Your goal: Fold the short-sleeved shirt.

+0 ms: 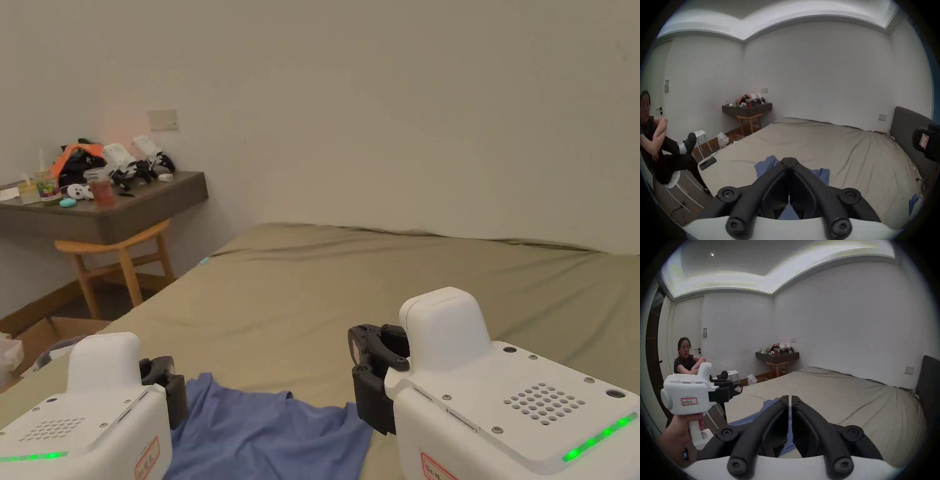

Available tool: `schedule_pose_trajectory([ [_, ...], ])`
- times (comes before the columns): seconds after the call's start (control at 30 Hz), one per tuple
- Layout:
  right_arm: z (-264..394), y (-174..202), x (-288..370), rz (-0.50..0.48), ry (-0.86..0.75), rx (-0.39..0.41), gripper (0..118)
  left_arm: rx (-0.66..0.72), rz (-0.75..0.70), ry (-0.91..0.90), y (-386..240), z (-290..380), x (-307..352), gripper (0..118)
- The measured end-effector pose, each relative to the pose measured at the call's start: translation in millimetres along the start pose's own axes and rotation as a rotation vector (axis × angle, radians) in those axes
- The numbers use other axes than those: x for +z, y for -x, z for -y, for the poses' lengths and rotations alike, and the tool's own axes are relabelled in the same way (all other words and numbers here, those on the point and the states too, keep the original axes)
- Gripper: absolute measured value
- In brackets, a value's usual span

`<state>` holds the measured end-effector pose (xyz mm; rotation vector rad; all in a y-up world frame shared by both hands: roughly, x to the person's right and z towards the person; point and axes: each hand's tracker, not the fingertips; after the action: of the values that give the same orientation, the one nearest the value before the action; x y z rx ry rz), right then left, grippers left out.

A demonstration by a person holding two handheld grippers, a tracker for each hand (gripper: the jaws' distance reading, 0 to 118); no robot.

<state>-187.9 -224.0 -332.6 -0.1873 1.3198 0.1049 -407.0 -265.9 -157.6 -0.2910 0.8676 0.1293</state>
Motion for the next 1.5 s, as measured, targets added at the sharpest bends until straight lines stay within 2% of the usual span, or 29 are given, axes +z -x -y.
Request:
schedule_pose_trajectory([
  [0.1,9.1,-9.6,-18.0,0.014,0.034,0.002,6,-0.007,0.018,0.058,-15.6,23.5,-34.2,0],
  [0.13,12.2,-11.7,-20.5,0.017,0.048,0.001,6,-0.033,0.036,0.096,-22.9,35.2,-53.9,9],
  [0.17,15.8,-15.9,-24.9,0.018,0.065,0.000,6,-0.069,0.048,0.137,-27.8,47.6,-72.0,46],
  [0.2,19.9,-21.2,-29.6,0.020,0.086,0.000,6,-0.092,0.070,0.170,-36.2,63.5,-94.7,97],
  [0.23,24.1,-27.0,-33.6,0.030,0.113,0.004,6,-0.107,0.099,0.231,-46.1,80.6,-122.3,118],
  [0.27,28.1,-31.0,-34.4,0.041,0.132,0.011,6,-0.103,0.121,0.317,-54.9,95.1,-146.2,118],
  [0.3,32.4,-38.2,-35.7,0.051,0.152,0.023,6,-0.054,0.209,0.330,-66.2,115.8,-168.9,118],
  [0.4,45.0,-58.8,-35.5,0.080,0.190,0.032,6,-0.087,0.236,0.575,-93.9,158.1,-228.1,118],
  [0.57,67.2,-93.3,-33.4,0.130,0.248,-0.044,6,-0.207,0.144,0.635,-111.5,200.4,-280.8,118],
  [0.63,73.9,-103.0,-32.9,0.145,0.265,-0.064,6,-0.285,0.047,0.674,-116.8,214.7,-291.2,118],
  [0.67,76.3,-105.1,-33.5,0.153,0.270,-0.066,6,-0.276,0.079,0.669,-115.3,220.1,-292.3,118],
  [0.7,78.6,-107.8,-32.7,0.162,0.272,-0.067,6,-0.189,0.157,0.636,-102.7,216.3,-294.7,118],
  [0.77,81.2,-112.5,-29.1,0.172,0.275,-0.075,6,-0.075,0.174,0.685,-92.5,215.2,-289.4,117],
  [0.8,82.5,-113.3,-28.1,0.179,0.274,-0.084,6,-0.034,0.182,0.668,-87.6,213.1,-284.2,107],
  [0.83,83.0,-115.5,-25.4,0.183,0.274,-0.097,6,-0.032,0.171,0.608,-74.6,202.5,-284.7,68],
  [0.87,83.3,-117.8,-23.0,0.184,0.274,-0.111,6,-0.036,0.148,0.590,-70.5,198.5,-281.6,22],
  [0.9,83.8,-120.7,-19.6,0.189,0.272,-0.133,6,-0.038,0.105,0.589,-64.5,196.1,-280.7,4],
  [0.93,83.9,-122.5,-17.4,0.195,0.263,-0.152,6,0.019,0.097,0.618,-56.2,196.7,-279.3,4],
  [0.97,83.8,-124.9,-13.7,0.202,0.256,-0.165,6,0.111,0.169,0.644,-47.8,193.5,-287.3,4],
  [1.0,83.2,-127.8,-8.4,0.211,0.248,-0.177,6,0.137,0.168,0.605,-40.0,190.7,-289.9,4],
  [1.13,77.6,-144.0,30.2,0.263,0.196,-0.217,6,0.543,0.254,0.605,-20.2,172.0,-274.5,4],
  [1.2,73.0,-155.5,57.7,0.328,0.165,-0.237,6,0.544,0.312,0.549,-30.4,150.3,-260.1,4],
  [1.33,60.4,-178.1,125.8,0.514,0.076,-0.257,6,0.433,0.401,0.514,-72.8,106.6,-243.3,4],
  [1.4,52.3,-186.6,165.2,0.588,0.033,-0.258,6,0.417,0.472,0.464,-114.0,81.3,-227.8,4],
  [1.5,38.4,-189.0,221.4,0.747,-0.015,-0.218,6,0.246,0.671,0.423,-210.7,47.6,-192.6,4],
])
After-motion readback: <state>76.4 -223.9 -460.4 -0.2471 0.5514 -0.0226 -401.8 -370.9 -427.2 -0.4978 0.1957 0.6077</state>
